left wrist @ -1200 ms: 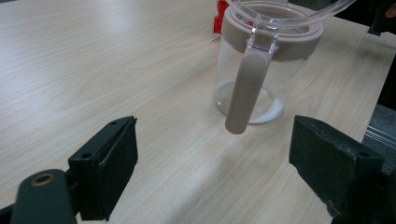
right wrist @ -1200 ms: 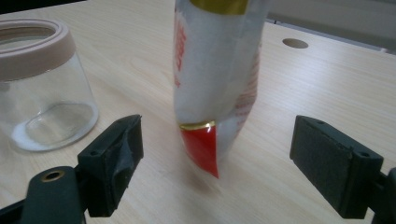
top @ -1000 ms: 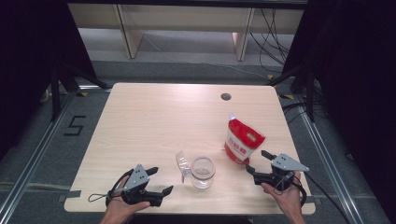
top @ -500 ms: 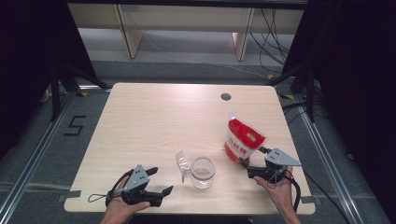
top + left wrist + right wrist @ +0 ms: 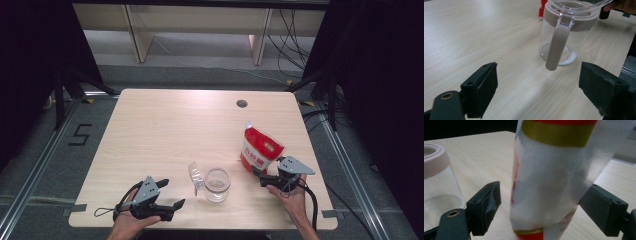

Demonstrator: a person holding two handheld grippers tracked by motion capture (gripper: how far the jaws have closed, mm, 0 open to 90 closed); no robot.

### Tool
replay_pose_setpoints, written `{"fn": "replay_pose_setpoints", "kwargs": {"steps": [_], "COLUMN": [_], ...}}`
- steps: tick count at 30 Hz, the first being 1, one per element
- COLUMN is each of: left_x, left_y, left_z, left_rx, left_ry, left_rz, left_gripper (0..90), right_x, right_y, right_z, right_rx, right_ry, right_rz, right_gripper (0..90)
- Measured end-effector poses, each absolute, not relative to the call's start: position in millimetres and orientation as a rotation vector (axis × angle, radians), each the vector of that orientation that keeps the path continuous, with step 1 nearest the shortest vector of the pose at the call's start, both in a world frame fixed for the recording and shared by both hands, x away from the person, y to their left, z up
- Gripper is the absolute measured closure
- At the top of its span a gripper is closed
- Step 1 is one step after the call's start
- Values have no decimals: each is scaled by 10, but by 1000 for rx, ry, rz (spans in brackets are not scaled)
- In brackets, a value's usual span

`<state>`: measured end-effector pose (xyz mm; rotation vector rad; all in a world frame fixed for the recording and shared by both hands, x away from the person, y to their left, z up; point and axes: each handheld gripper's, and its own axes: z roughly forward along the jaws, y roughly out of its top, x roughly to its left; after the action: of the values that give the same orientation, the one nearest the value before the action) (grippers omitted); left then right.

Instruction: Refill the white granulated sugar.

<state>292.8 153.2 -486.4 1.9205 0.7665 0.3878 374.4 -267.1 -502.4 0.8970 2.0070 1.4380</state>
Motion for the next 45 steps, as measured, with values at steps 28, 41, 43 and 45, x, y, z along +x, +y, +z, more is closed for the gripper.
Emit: {"fn": "replay_pose_setpoints", "kwargs": {"steps": [28, 41, 43, 45], "left_x": [2915, 2928, 2918, 2917], "left_y": [1518, 1519, 1508, 1508], "left_z": [-4872, -4873, -4880, -4879], "left_rx": [1905, 1913, 1900, 1900], "left_ry": [799, 767, 793, 790], "left_rz": [372, 382, 369, 369], "left_gripper": [152, 152, 152, 152], "right_x": [3874, 3897, 3902, 3905], "right_y": [-2632, -2617, -2616, -2620], "right_z": [-5129, -5148, -5156, -5153], "right_rx": [855, 845, 864, 865], "right_ry": [1981, 1972, 1964, 1967], "right_rz": [1488, 1489, 1506, 1506], "right_gripper": [200, 197, 197, 204]}}
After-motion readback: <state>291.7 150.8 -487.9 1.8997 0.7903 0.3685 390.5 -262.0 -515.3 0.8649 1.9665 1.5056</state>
